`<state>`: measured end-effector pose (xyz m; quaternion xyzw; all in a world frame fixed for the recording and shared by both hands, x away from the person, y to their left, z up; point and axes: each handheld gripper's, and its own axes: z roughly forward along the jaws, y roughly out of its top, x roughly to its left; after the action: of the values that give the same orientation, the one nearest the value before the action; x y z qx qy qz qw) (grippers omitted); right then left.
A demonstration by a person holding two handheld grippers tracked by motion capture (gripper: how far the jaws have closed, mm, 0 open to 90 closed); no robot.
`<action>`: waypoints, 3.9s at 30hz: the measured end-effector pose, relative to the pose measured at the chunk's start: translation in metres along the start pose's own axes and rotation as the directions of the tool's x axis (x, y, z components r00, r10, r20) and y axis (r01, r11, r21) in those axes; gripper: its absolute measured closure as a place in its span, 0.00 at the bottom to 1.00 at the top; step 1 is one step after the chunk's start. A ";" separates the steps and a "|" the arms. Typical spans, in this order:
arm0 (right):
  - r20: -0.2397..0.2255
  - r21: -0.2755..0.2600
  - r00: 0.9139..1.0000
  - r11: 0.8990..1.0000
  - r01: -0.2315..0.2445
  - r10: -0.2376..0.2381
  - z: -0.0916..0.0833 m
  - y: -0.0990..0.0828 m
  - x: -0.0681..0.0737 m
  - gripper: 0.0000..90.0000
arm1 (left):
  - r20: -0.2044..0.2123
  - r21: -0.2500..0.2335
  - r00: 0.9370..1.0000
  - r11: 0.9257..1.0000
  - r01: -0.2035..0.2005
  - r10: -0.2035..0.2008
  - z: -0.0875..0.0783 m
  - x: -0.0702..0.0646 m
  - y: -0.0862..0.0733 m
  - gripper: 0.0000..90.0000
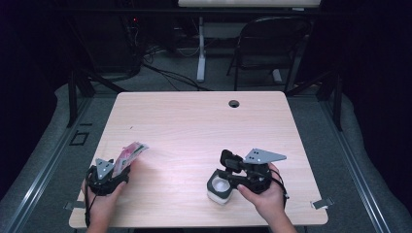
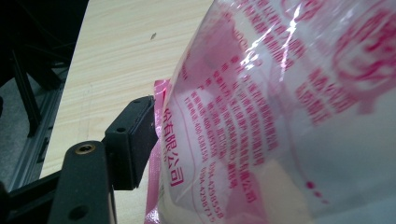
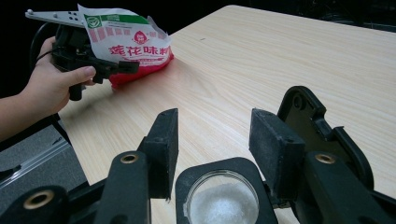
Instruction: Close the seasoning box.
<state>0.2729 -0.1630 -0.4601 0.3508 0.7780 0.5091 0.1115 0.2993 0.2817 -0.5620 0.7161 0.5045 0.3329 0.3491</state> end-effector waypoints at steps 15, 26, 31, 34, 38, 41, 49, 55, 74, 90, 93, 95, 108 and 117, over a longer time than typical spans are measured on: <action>0.063 -0.037 0.998 0.999 0.001 0.002 -0.016 0.004 -0.011 0.57 | 0.078 -0.024 0.994 0.997 -0.075 0.077 -0.007 -0.031 0.012 0.39; 0.146 -0.069 0.986 0.995 -0.070 0.079 -0.035 0.002 -0.035 0.55 | 0.101 -0.026 0.990 0.995 -0.099 0.101 -0.008 -0.043 0.014 0.39; 0.158 -0.052 0.983 0.995 -0.082 0.090 -0.031 -0.002 -0.041 0.54 | 0.115 -0.029 0.987 0.994 -0.107 0.110 -0.007 -0.048 0.014 0.39; 0.157 -0.047 0.983 0.995 -0.087 0.093 -0.030 -0.003 -0.042 0.54 | 0.117 -0.033 0.986 0.993 -0.114 0.117 -0.009 -0.051 0.015 0.39; 0.153 -0.037 0.984 0.996 -0.085 0.090 -0.028 -0.003 -0.041 0.54 | 0.130 -0.032 0.983 0.991 -0.127 0.130 -0.010 -0.057 0.017 0.39; 0.150 -0.044 0.985 0.996 -0.084 0.090 -0.026 -0.004 -0.040 0.54 | 0.143 -0.036 0.978 0.988 -0.148 0.152 -0.011 -0.063 0.018 0.39; 0.151 -0.036 0.984 0.996 -0.085 0.090 -0.026 -0.004 -0.040 0.54 | 0.189 -0.046 0.961 0.979 -0.197 0.202 -0.014 -0.086 0.021 0.39; 0.151 -0.033 0.985 0.996 -0.080 0.084 -0.024 -0.005 -0.040 0.54 | 0.223 -0.050 0.948 0.974 -0.222 0.228 -0.014 -0.100 0.022 0.39; 0.154 -0.019 0.985 0.997 -0.076 0.078 -0.022 -0.006 -0.039 0.54 | 0.270 -0.071 0.923 0.962 -0.264 0.274 -0.018 -0.121 0.025 0.39; 0.149 0.004 0.987 0.998 -0.068 0.066 -0.016 -0.008 -0.035 0.54 | 0.271 -0.090 0.919 0.958 -0.273 0.287 -0.024 -0.124 0.029 0.39; 0.150 0.006 0.986 0.998 -0.069 0.068 -0.016 -0.008 -0.036 0.54 | 0.274 -0.089 0.917 0.957 -0.277 0.291 -0.024 -0.125 0.029 0.39; 0.151 0.004 0.986 0.997 -0.071 0.069 -0.016 -0.009 -0.037 0.54 | 0.278 -0.089 0.916 0.957 -0.277 0.291 -0.024 -0.126 0.029 0.39; 0.151 0.015 0.986 0.997 -0.075 0.072 -0.012 -0.011 -0.038 0.57 | 0.280 -0.097 0.911 0.953 -0.286 0.302 -0.027 -0.128 0.029 0.39; 0.168 0.036 0.983 0.997 -0.075 0.068 -0.006 -0.013 -0.039 0.64 | 0.280 -0.103 0.906 0.948 -0.300 0.317 -0.029 -0.130 0.029 0.39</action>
<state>0.2925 -0.1965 -0.4761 0.4220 0.7634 0.4653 0.1506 0.2540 0.1551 -0.5387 0.8177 0.3178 0.2888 0.3834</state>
